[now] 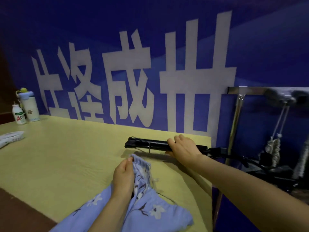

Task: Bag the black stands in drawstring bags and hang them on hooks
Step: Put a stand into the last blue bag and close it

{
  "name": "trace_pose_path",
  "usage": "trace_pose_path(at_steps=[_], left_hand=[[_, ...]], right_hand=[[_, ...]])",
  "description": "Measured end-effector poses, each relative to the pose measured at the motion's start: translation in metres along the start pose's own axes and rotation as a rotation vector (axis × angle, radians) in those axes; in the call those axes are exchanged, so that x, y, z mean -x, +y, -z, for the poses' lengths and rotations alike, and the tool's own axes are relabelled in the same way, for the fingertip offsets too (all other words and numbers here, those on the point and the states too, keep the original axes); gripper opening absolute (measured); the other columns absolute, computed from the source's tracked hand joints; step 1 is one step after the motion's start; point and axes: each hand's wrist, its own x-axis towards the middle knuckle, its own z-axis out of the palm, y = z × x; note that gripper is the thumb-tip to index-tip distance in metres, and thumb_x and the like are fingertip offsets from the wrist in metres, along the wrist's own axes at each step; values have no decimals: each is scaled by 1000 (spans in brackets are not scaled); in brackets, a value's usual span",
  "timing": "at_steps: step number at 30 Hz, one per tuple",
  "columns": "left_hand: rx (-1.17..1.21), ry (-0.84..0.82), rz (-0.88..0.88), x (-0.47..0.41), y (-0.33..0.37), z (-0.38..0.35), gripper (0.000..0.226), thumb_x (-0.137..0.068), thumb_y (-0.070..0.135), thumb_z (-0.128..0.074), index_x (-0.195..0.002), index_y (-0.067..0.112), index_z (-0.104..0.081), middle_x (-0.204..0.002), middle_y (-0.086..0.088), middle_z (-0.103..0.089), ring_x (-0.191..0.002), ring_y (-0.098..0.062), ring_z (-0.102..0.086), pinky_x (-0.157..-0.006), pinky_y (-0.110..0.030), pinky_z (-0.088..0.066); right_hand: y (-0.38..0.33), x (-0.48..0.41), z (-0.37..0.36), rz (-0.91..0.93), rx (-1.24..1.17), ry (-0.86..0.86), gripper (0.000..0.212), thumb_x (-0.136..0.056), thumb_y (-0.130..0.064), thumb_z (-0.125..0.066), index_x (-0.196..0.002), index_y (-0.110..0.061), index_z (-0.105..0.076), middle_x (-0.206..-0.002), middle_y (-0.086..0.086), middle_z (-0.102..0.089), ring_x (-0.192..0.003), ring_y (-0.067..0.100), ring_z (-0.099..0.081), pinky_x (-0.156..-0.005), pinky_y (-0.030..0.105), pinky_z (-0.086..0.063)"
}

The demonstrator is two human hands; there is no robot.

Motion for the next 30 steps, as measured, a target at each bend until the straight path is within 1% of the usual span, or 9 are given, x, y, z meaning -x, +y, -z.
trace_pose_path(at_steps=[4, 7, 10, 13, 16, 19, 21, 24, 30], left_hand=[[-15, -24, 35, 21, 15, 7, 33, -101, 24, -37, -70, 27, -49, -69, 5, -48, -65, -11, -46, -76, -30, -37], [3, 1, 56, 38, 21, 20, 36, -100, 27, -38, -70, 11, -51, -63, -7, -47, -63, -24, -45, -69, -32, -34], [97, 20, 175, 49, 29, 35, 49, -94, 49, -42, -66, 9, -46, -61, -15, -40, -59, -23, -40, -63, -35, -32], [182, -41, 296, 51, 36, 38, 73, -71, 76, -53, -69, 4, -54, -59, -16, -45, -58, -25, -43, -63, -37, -39], [352, -73, 343, 49, 41, 30, 96, -41, 85, -65, -85, -1, -67, -85, -26, -60, -77, -32, -56, -76, -44, -46], [599, -32, 355, 61, 63, 19, 74, -55, 68, -73, -92, 5, -67, -98, -20, -67, -84, -31, -63, -83, -42, -51], [673, 46, 364, 59, 66, 11, 53, -69, 56, -71, -86, 6, -65, -101, -21, -66, -81, -31, -63, -86, -45, -52], [628, 66, 406, 62, 68, -2, 51, -68, 55, -72, -77, 6, -62, -95, -22, -64, -81, -32, -62, -87, -51, -52], [577, 248, 257, 75, 92, -10, 44, -77, 46, -69, -65, 7, -53, -67, -9, -56, -59, -27, -55, -57, -30, -48]], right_hand=[[-26, 20, 36, 115, 0, -41, 37, -96, -35, -47, -125, -13, -42, -112, 14, -55, -98, 28, -51, -75, 36, -46], [-38, 34, 63, 187, 43, 23, 40, -96, -41, -43, -123, -12, -43, -110, 16, -55, -96, 29, -50, -72, 37, -42], [-45, 39, 84, 185, 15, 108, 43, -96, -43, -44, -124, -11, -44, -108, 16, -57, -94, 29, -51, -73, 37, -41], [-56, 41, 100, 215, -25, 222, 44, -93, -44, -48, -118, -8, -49, -99, 17, -58, -87, 32, -51, -66, 38, -34], [-70, 44, 108, 289, 0, 264, 40, -90, -42, -55, -110, -6, -53, -89, 17, -59, -79, 33, -52, -62, 37, -29], [-79, 49, 108, 308, 21, 282, 36, -84, -37, -64, -101, -6, -57, -78, 16, -59, -70, 33, -52, -59, 35, -29], [-79, 51, 106, 298, 1, 300, 36, -87, -36, -60, -106, -6, -56, -82, 16, -58, -74, 32, -51, -61, 36, -28], [-67, 59, 105, 231, -24, 281, 38, -92, -37, -54, -115, -7, -52, -93, 17, -57, -83, 33, -50, -65, 37, -28], [-58, 57, 92, 47, -218, 176, 41, -89, -39, -57, -121, -16, -46, -103, 11, -60, -94, 33, -55, -79, 39, -36]])
